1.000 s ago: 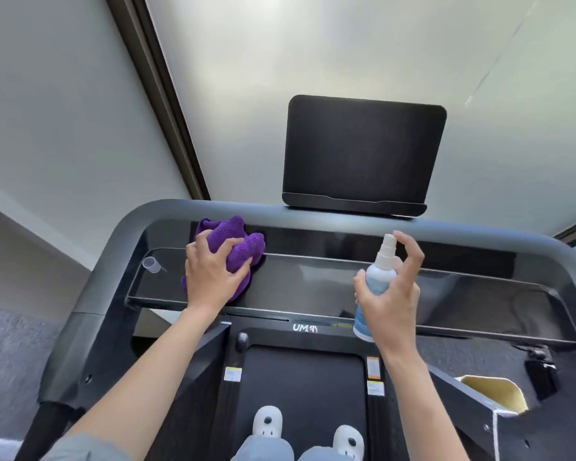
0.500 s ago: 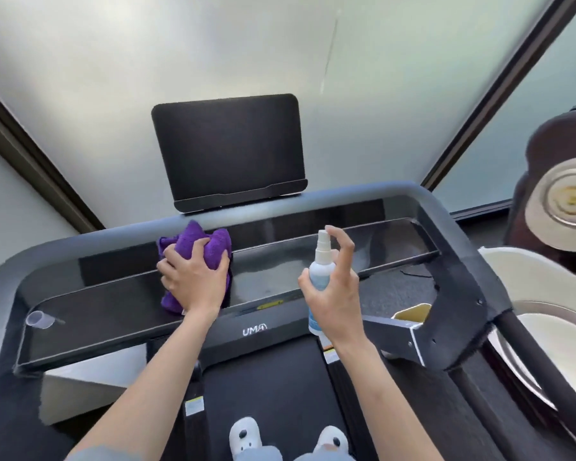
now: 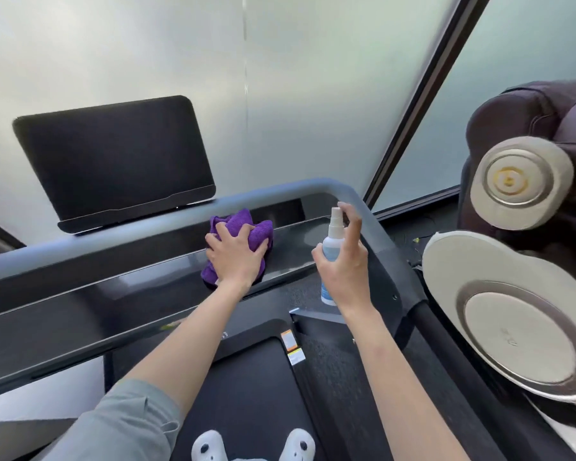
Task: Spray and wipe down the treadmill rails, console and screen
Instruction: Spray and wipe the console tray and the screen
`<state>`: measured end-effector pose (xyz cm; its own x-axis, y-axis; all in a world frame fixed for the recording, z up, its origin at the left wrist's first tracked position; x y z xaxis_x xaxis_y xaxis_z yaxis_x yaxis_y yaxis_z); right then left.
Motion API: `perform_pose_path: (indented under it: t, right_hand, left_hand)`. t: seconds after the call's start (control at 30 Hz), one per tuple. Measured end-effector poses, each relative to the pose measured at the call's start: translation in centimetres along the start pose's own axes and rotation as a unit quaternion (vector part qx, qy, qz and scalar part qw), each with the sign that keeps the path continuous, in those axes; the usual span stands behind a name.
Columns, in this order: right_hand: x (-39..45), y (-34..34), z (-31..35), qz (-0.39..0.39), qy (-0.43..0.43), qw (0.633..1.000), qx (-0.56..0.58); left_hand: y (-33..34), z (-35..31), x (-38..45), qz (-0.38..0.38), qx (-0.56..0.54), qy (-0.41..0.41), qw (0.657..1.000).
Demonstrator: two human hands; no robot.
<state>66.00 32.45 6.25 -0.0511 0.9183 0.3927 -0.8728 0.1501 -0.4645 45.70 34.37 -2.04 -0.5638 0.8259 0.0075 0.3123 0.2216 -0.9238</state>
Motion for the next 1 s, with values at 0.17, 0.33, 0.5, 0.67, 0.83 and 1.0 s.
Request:
perform_pose_path:
  t: [0.17, 0.33, 0.5, 0.67, 0.83, 1.0]
  right_hand:
    - [2.0, -3.2, -3.2, -0.003, 0.014, 1.0, -0.024]
    - [3.2, -4.7, -5.5, -0.028, 0.023, 0.999, -0.036]
    - [1.5, -7.2, -7.3, -0.083, 0.066, 0.989, -0.1]
    - [0.2, -8.9, -8.8, -0.116, 0.145, 0.968, -0.171]
    - [1.4, -7.9, -8.4, -0.149, 0.152, 0.964, -0.157]
    - [1.4, -7.3, -8.7, -0.14, 0.187, 0.954, -0.187]
  left_hand:
    - [2.6, -6.0, -0.7, 0.021, 0.033, 0.059, 0.998]
    - [4.3, -10.1, -1.7, 0.059, 0.032, 0.118, 0.991]
    - [3.4, -10.4, -0.5, 0.06, -0.05, 0.145, 0.986]
    - [2.4, -9.4, 0.8, 0.088, -0.116, 0.161, 0.976]
    - [2.1, -9.1, 1.4, 0.106, -0.156, 0.182, 0.965]
    - [2.1, -9.1, 1.8, 0.125, -0.177, 0.193, 0.957]
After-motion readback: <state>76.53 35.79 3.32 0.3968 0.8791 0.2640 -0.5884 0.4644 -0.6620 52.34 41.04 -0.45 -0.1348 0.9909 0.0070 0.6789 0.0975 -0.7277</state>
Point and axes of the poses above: each hand's wrist, its own x-axis towards the middle knuckle, its own y-axis out of the palm, z = x × y, the point moved 6 cm from there along x, towards the middle knuckle, and after that the axes turned 6 degrees about -y, right-handed, at the moved point
